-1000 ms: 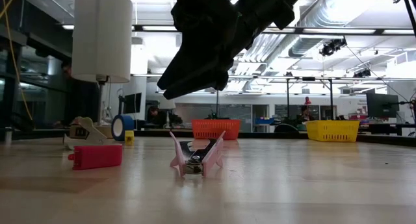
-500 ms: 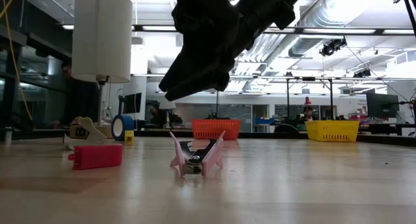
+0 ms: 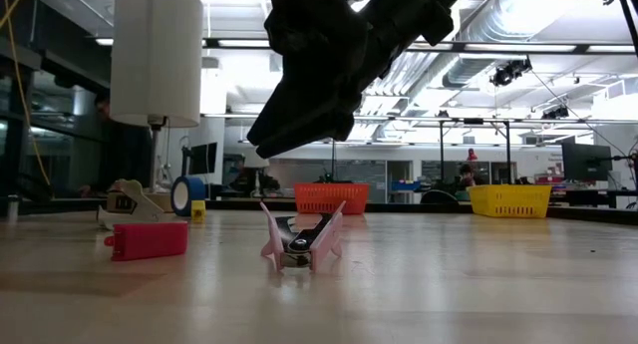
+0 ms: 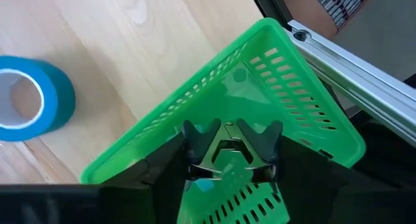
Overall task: Pick and place Stapler, Stapler remover, tape
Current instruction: Put the dark gray staple remover into the green bin, then put the white staple remover into the green bin
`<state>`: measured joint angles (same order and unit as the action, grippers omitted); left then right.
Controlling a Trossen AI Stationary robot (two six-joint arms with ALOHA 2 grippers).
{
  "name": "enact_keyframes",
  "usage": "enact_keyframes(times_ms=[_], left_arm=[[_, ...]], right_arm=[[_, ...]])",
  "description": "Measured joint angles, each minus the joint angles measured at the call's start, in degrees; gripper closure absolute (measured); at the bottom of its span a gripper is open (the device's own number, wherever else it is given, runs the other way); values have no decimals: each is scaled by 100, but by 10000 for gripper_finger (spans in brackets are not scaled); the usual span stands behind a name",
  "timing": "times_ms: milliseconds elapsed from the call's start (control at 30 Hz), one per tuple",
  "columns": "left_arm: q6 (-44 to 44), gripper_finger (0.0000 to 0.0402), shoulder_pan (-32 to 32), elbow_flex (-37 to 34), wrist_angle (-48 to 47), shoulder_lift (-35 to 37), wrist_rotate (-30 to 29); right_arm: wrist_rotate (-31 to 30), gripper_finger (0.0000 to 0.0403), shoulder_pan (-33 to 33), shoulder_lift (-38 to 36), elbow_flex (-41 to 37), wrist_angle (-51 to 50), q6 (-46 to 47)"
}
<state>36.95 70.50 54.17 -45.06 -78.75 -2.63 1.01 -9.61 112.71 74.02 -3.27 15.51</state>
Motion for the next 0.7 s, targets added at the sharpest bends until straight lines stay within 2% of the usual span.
enact_keyframes(times_ms=[267,367,467,700], left_arm=[[345,88,4,0,-15,7,80],[441,59,4,0,-83,7,102],[672,47,0,0,-278,7,176],[832,52,-4,0,-540,10,109]], right_arm=[[0,246,0,0,0,-50,7],[0,246,0,0,0,-63,7],[0,245,0,0,0,-90,7],[95,245,12,0,0,-201,-35]])
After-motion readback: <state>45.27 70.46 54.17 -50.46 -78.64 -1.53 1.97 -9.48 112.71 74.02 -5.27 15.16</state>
